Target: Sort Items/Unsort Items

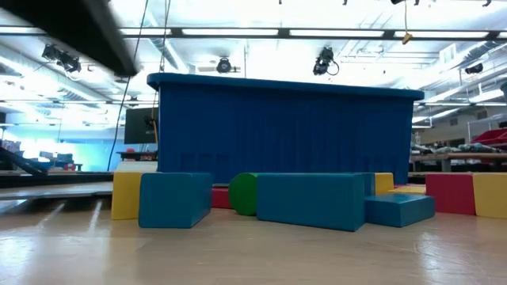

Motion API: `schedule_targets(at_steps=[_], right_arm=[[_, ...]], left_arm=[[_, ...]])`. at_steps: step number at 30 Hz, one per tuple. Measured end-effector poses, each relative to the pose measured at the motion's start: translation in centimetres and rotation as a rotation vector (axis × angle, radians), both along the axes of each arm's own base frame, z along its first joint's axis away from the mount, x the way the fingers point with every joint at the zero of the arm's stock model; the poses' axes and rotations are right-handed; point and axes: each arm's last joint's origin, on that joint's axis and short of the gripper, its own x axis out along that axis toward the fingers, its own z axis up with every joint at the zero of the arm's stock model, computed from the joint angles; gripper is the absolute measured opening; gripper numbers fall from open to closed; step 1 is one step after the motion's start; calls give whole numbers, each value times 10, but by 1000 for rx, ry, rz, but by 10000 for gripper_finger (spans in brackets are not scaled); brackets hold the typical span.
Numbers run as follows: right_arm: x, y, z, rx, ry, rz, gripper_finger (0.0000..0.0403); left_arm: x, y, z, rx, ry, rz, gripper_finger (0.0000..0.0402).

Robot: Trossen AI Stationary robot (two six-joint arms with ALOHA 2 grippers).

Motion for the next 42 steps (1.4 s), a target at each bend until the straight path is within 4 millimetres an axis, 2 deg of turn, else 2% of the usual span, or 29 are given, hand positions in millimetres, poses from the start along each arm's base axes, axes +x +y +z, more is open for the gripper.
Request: schedule_targets(at_steps=[6,9,15,24,35,42], right_arm=[[0,0,0,7,2,2,64],[0,0,0,7,2,1,64],[0,0,0,6,3,2,64],[0,0,-1,4,5,1,63],[0,0,-1,4,6,1,61],[0,0,-1,10,6,-1,61]], left_arm=[[-5,3,-20,-40,135,88,140],[-5,2,-26,-24,149,96,166],[-5,7,-37,16,205,127,197],[-7,18,-48,77,293,216,204],[-1,11,-56,-12,276,210,204],[1,15,-67,26,290,275,204]])
